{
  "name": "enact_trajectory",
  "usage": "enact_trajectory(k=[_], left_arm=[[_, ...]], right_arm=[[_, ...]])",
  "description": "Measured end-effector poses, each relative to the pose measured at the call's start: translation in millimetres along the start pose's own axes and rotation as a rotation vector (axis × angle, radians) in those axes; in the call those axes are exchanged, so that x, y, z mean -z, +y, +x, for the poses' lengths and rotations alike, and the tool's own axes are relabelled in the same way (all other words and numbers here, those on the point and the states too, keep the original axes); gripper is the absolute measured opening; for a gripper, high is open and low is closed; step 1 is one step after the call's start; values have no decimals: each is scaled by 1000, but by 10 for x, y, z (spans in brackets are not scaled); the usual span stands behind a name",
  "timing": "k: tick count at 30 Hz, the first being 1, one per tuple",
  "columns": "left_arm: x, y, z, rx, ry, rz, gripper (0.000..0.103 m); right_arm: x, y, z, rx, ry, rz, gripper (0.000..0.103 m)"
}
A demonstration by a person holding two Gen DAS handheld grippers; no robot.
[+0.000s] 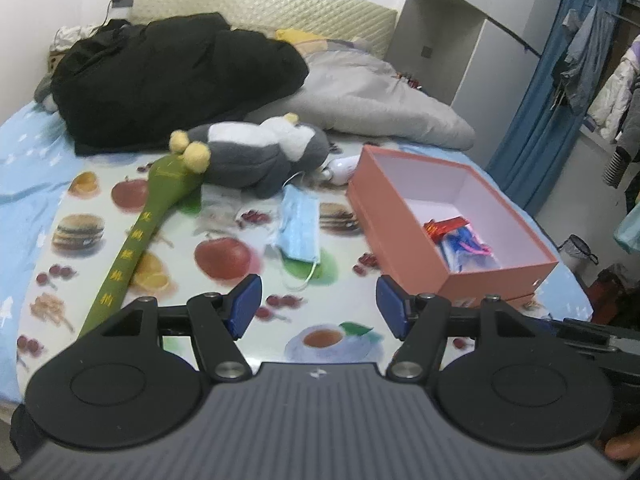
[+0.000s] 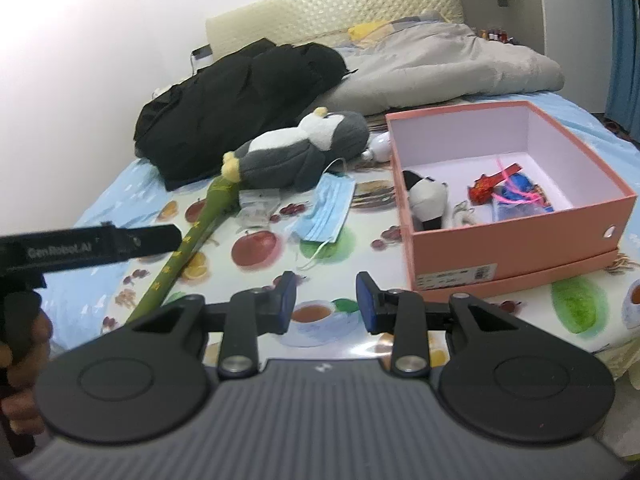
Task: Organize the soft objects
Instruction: 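Withdraw both tools from the box back over the remaining items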
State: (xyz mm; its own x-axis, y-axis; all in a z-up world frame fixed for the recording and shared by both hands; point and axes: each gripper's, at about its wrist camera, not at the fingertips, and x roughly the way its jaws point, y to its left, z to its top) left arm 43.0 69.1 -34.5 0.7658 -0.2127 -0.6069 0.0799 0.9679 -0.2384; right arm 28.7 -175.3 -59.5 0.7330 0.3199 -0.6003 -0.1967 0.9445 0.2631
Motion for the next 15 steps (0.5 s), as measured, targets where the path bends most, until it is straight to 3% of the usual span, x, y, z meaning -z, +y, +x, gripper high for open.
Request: enact_trajectory(k=[15], left_arm=[[103,331,334,-46,25,-48,69]], right_arm=[[121,152,350,-18,52,-55,37]])
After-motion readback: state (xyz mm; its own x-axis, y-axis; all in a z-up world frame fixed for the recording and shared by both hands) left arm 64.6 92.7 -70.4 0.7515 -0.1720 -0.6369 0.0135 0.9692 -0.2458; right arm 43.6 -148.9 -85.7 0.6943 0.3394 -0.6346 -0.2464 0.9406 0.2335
